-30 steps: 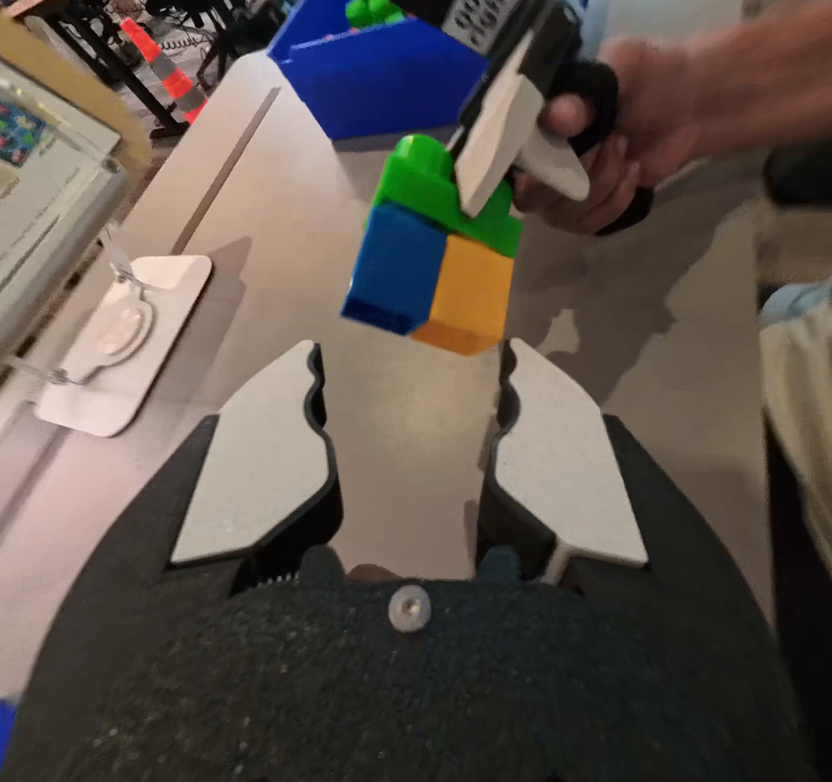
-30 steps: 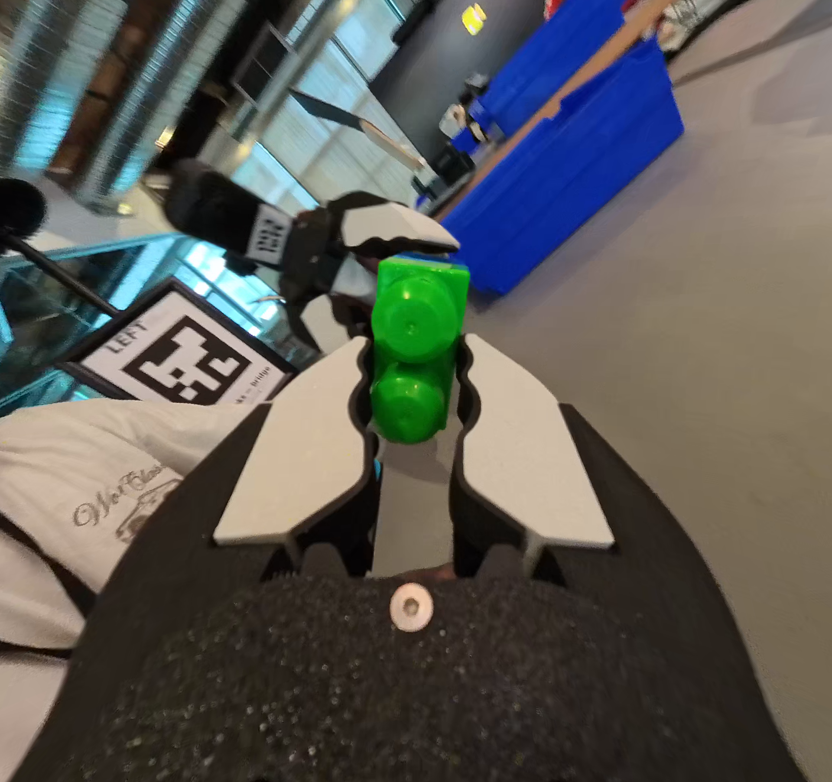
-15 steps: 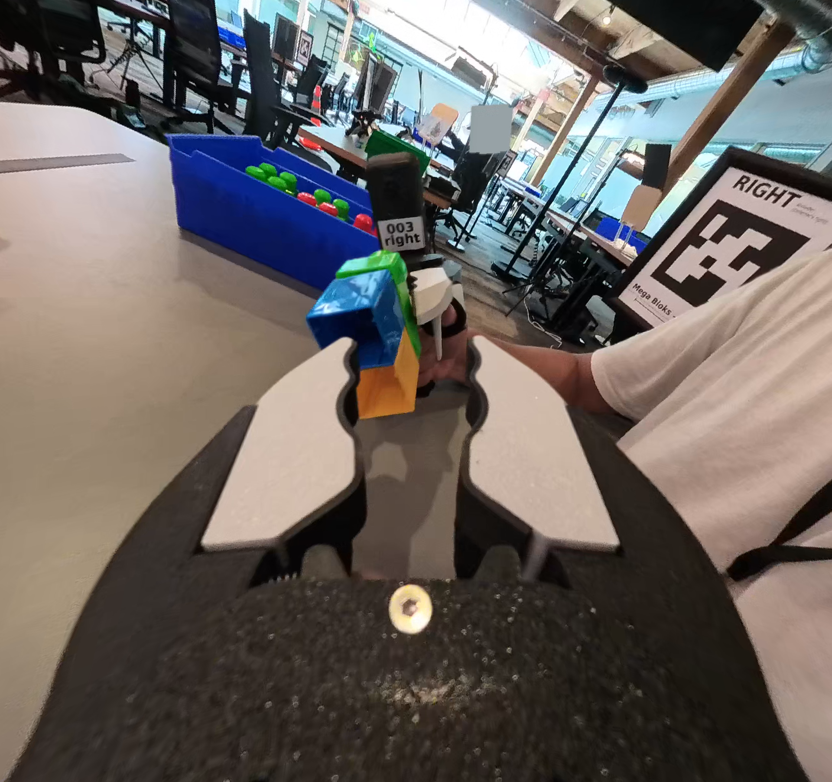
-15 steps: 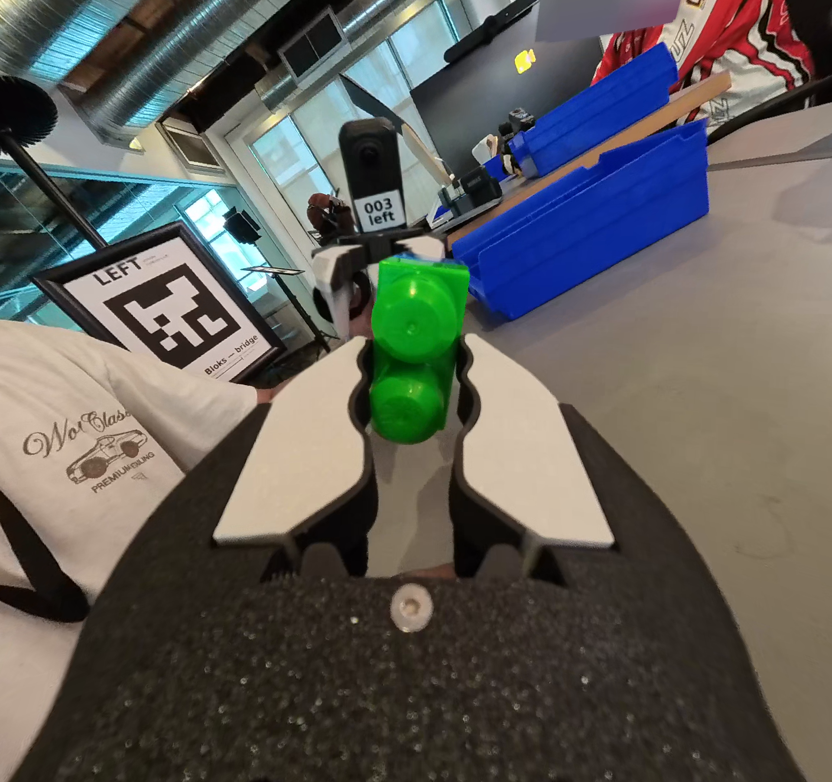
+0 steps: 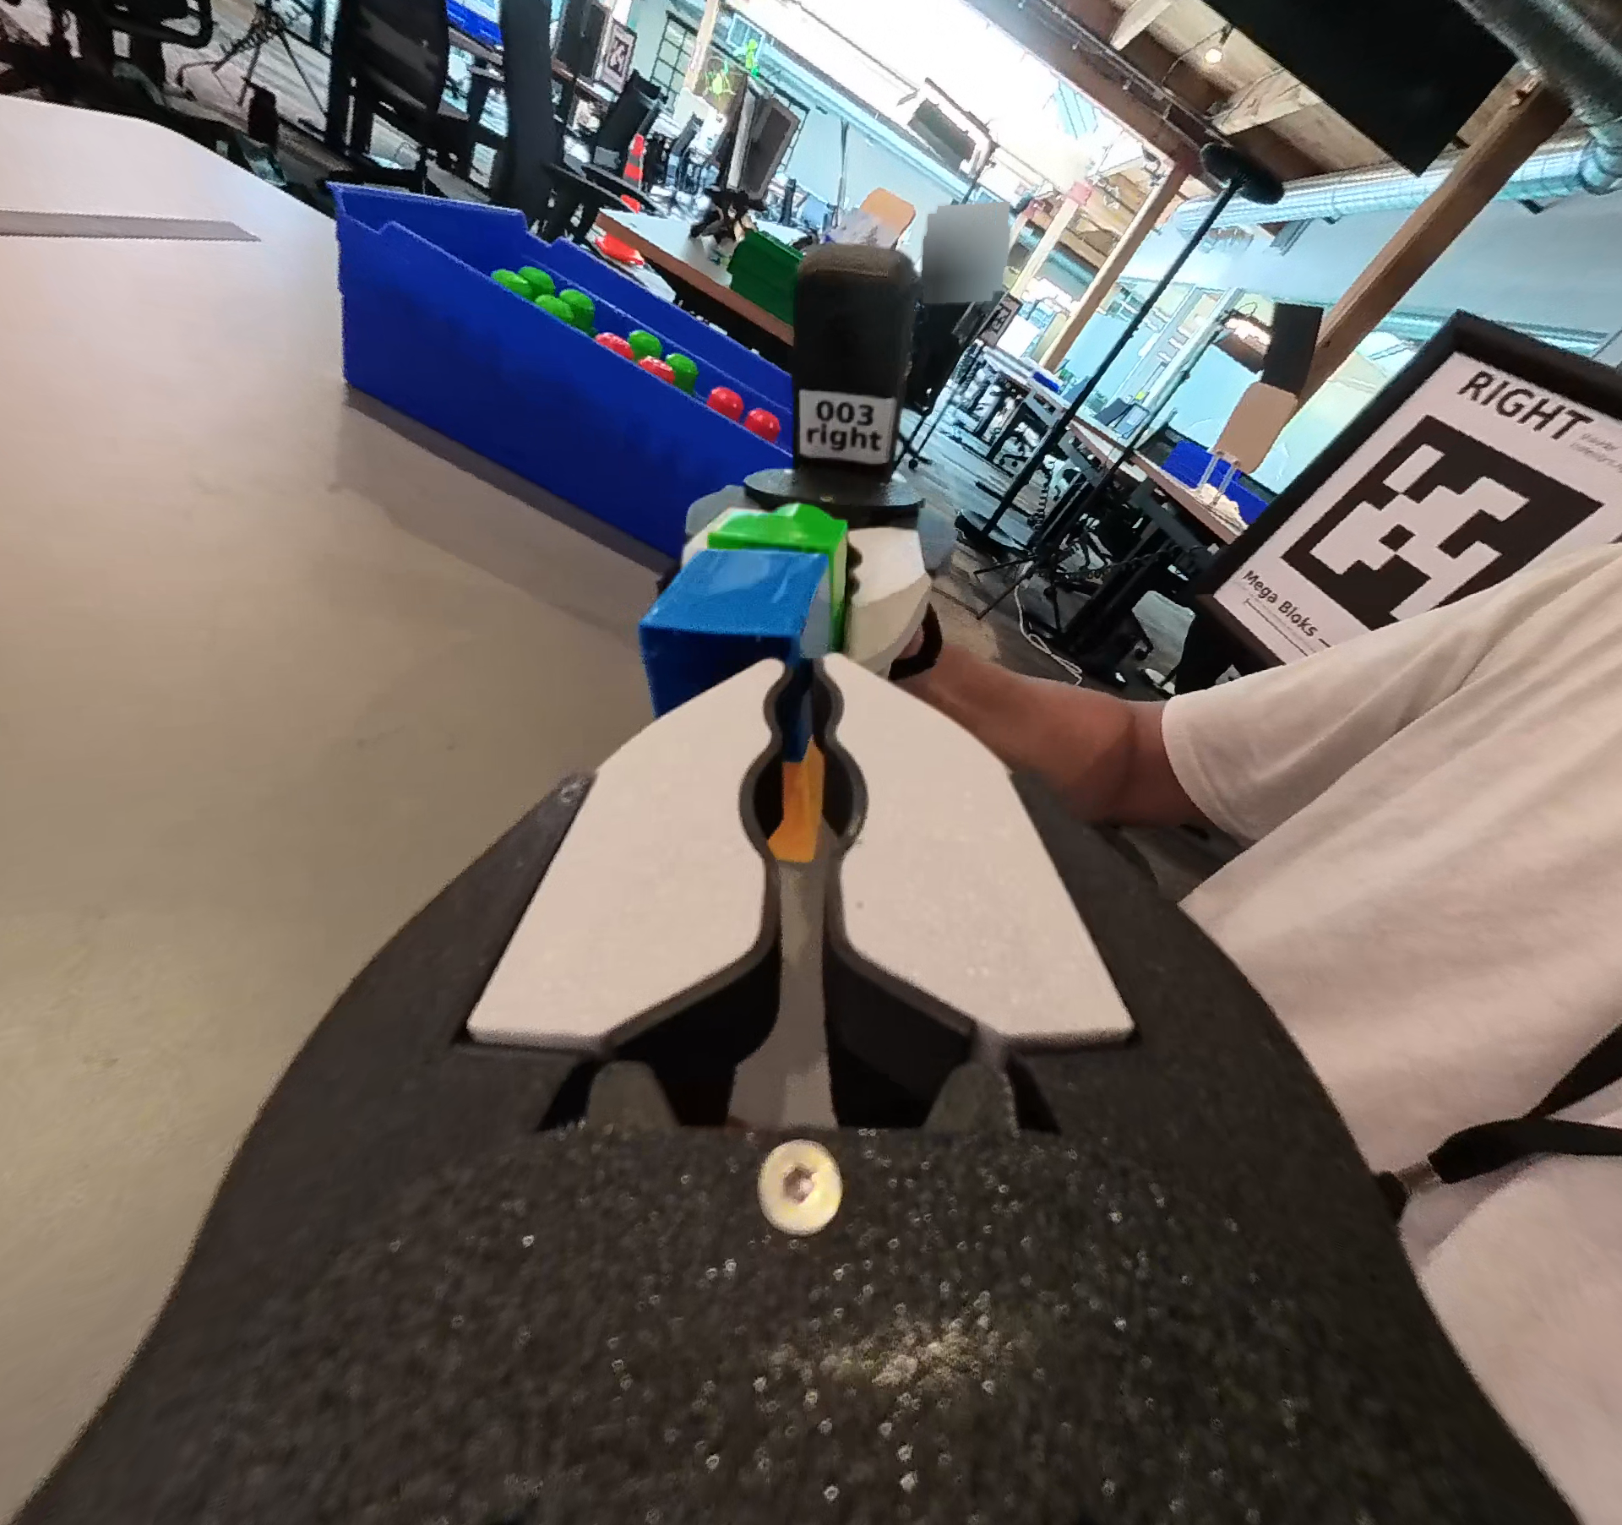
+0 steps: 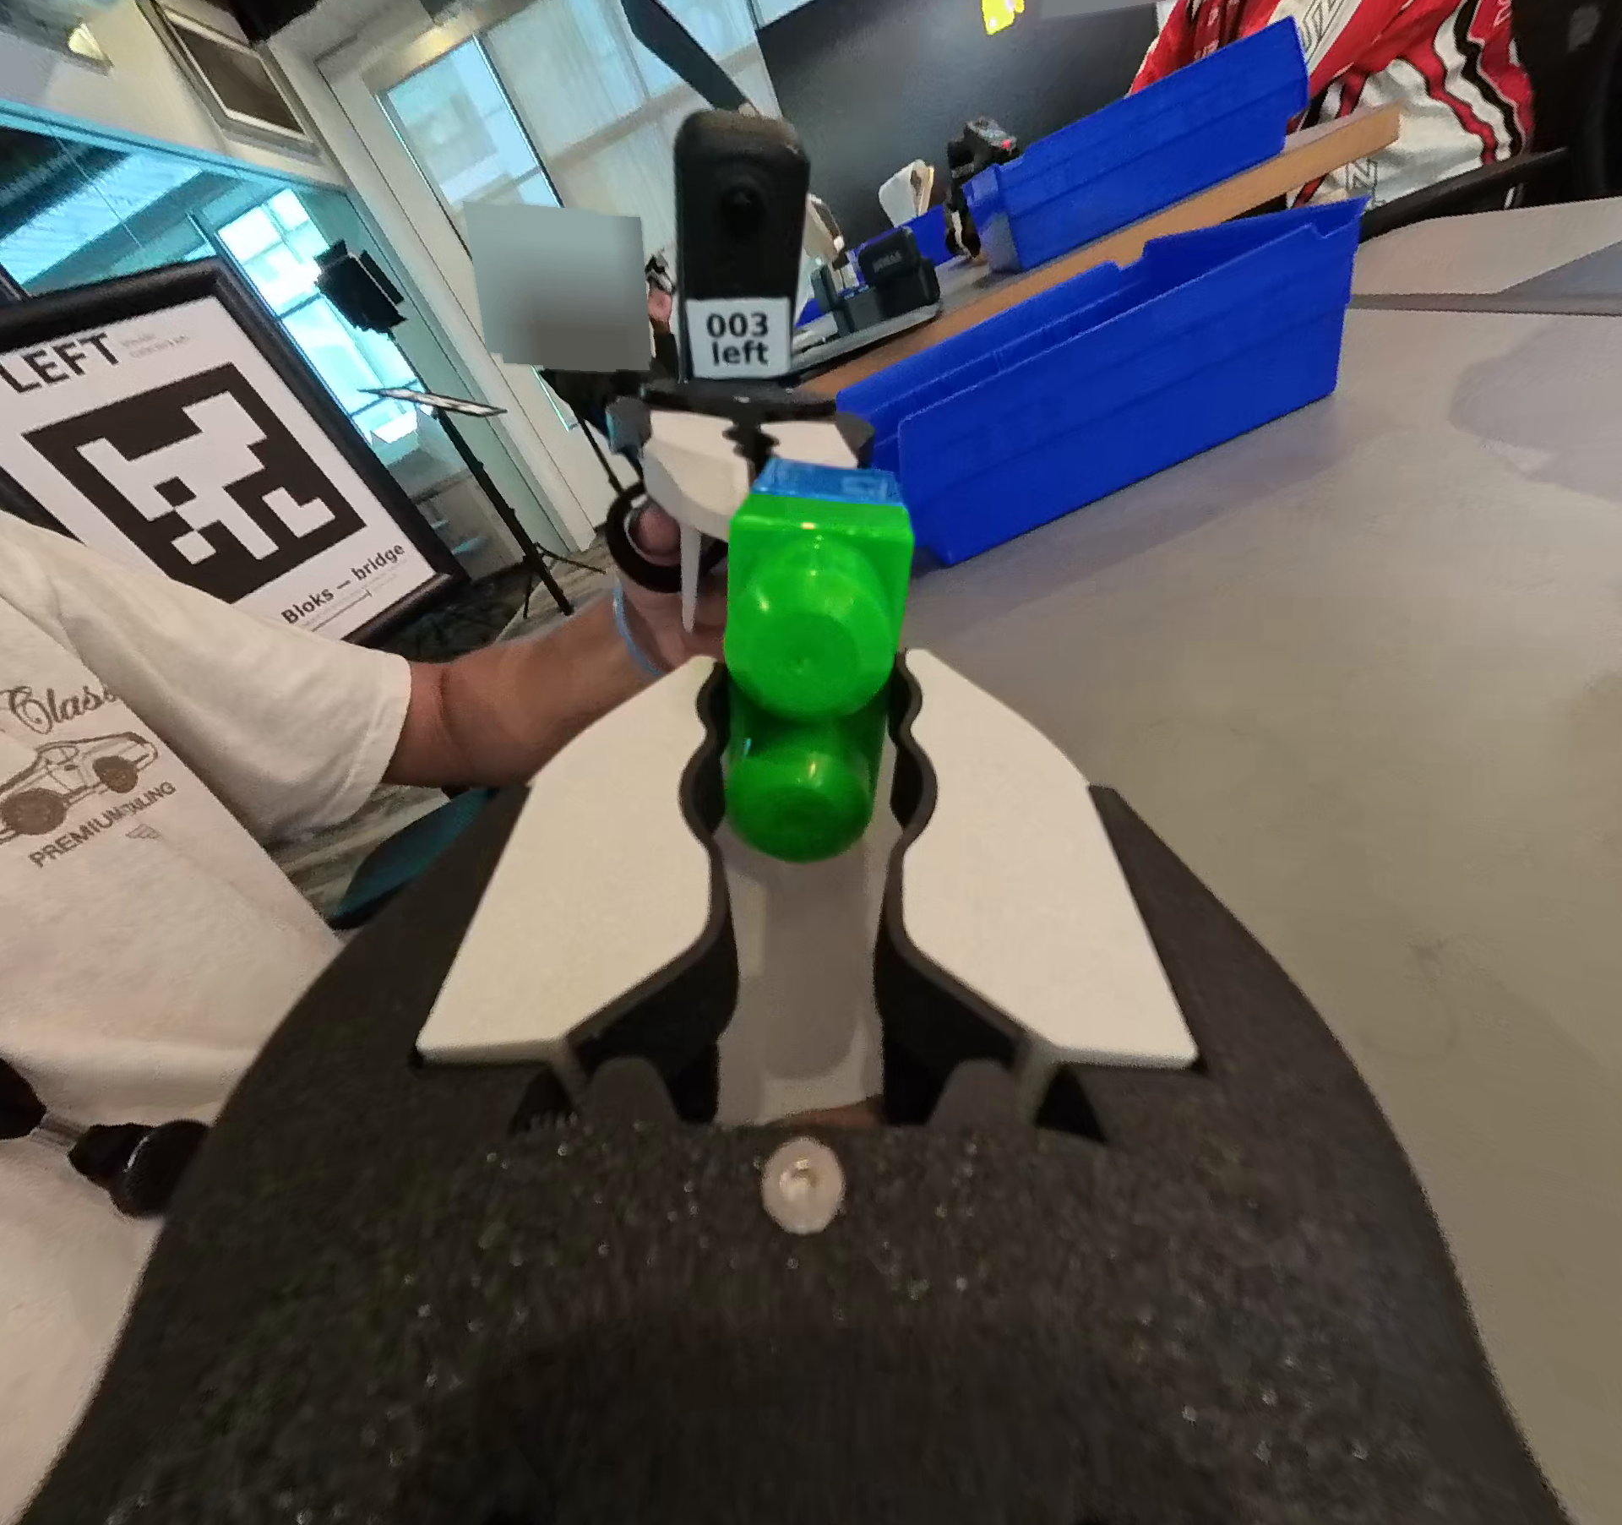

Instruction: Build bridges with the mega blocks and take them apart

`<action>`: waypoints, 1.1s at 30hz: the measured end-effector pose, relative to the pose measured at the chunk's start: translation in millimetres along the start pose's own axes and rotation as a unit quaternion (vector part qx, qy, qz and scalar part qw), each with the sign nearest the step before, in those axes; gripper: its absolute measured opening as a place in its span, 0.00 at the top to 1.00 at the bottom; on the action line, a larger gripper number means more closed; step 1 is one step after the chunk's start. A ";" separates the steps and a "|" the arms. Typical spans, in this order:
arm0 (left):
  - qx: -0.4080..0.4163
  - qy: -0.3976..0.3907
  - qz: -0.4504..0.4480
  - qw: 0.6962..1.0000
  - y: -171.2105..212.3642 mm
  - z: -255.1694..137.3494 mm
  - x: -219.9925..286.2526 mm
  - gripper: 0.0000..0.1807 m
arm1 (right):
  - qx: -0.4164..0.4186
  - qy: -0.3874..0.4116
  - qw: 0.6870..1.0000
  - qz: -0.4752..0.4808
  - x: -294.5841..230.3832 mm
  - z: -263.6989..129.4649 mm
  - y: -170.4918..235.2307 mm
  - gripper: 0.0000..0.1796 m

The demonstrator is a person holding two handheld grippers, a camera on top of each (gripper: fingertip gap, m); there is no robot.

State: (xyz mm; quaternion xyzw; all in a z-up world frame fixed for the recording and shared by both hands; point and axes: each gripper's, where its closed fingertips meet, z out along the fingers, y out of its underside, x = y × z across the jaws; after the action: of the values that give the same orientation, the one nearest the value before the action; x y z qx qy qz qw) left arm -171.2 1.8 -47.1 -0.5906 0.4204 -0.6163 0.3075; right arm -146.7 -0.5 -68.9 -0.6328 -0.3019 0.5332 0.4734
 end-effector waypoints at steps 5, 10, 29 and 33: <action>0.010 0.025 0.001 1.000 -2.8 -0.4 7.8 1.00 | -0.003 0.000 1.000 0.002 -3.2 1.5 -2.9 0.80; 0.005 0.038 0.029 0.999 0.3 4.2 18.2 1.00 | 0.036 -0.020 0.999 0.005 -11.4 -2.0 -17.1 0.80; -0.031 0.079 0.012 0.996 21.4 9.9 20.3 1.00 | -0.031 -0.041 0.999 0.011 -15.4 -5.3 5.7 0.81; -0.022 0.075 0.008 0.997 22.0 12.1 18.7 1.00 | -0.025 -0.036 0.999 0.012 -13.5 -6.4 4.7 0.81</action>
State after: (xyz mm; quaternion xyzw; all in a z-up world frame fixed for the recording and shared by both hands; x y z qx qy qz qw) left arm -164.0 -26.5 -58.4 -0.5460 0.4600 -0.6473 0.2670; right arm -144.5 -16.0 -68.0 -0.6280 -0.3244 0.5538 0.4402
